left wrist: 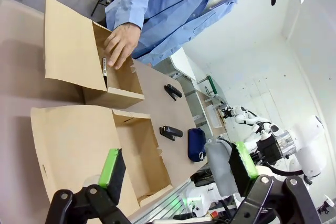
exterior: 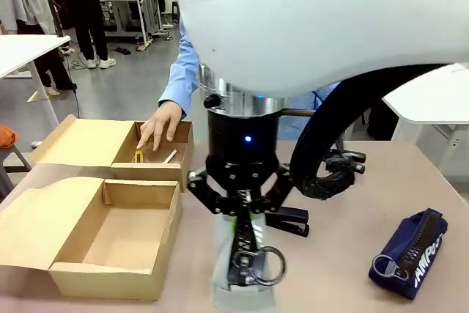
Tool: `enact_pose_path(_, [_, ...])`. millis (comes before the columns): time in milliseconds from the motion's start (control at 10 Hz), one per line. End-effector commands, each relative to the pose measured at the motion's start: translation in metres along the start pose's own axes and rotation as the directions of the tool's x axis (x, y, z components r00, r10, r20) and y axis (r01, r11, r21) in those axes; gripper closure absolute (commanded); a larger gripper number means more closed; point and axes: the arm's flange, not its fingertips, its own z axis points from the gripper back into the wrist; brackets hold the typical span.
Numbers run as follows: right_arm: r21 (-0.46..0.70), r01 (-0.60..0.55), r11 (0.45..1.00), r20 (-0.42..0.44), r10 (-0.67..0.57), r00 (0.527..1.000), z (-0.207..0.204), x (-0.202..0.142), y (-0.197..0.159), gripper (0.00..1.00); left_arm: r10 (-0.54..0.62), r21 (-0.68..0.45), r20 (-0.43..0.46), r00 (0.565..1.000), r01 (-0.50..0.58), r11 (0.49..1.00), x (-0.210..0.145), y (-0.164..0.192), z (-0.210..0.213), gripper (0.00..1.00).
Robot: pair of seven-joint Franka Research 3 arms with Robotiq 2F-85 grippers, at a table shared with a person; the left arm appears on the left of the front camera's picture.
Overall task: Place items inside the box.
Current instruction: Pick up a Pencil pouch or Stapler and place it inside the Mailer Box closest to the robot.
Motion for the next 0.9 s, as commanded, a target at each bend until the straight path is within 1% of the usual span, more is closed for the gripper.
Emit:
enact_pose_path(0, [0.118, 0.059, 0.991, 0.054, -0.066, 0.996, -0.011, 0.021, 0.048, 0.89, -0.020, -0.016, 0.012, 1.000, 0.021, 1.000, 0.000, -0.001, -0.001, 0.00])
enact_pose_path(100, [0.144, 0.108, 0.984, 0.088, -0.121, 0.989, -0.017, 0.036, 0.078, 0.89, -0.020, -0.016, 0.012, 1.000, 0.021, 1.000, 0.000, -0.001, -0.001, 0.00])
enact_pose_path(400, [0.241, 0.107, 0.965, 0.087, -0.131, 0.987, -0.031, 0.072, 0.174, 0.89, -0.020, -0.016, 0.012, 1.000, 0.021, 1.000, 0.000, -0.001, -0.001, 0.00])
enact_pose_path(500, [0.133, 0.039, 0.990, 0.117, -0.054, 0.992, -0.039, 0.080, 0.188, 0.89, -0.020, -0.016, 0.012, 1.000, 0.021, 1.000, 0.000, -0.001, -0.001, 0.00])
enact_pose_path(600, [0.237, 0.088, 0.968, 0.068, -0.107, 0.992, -0.036, 0.057, 0.123, 0.89, -0.020, -0.016, 0.012, 1.000, 0.021, 1.000, 0.000, -0.001, -0.001, 0.00])
enact_pose_path(700, [0.237, 0.088, 0.968, 0.068, -0.107, 0.992, -0.036, 0.057, 0.123, 0.89, -0.020, -0.016, 0.012, 1.000, 0.021, 1.000, 0.000, -0.001, -0.001, 0.00])
enact_pose_path(800, [0.213, 0.064, 0.975, 0.076, -0.082, 0.994, -0.058, 0.074, 0.155, 0.89, -0.020, -0.016, 0.012, 1.000, 0.021, 1.000, 0.000, -0.001, -0.001, 0.00])
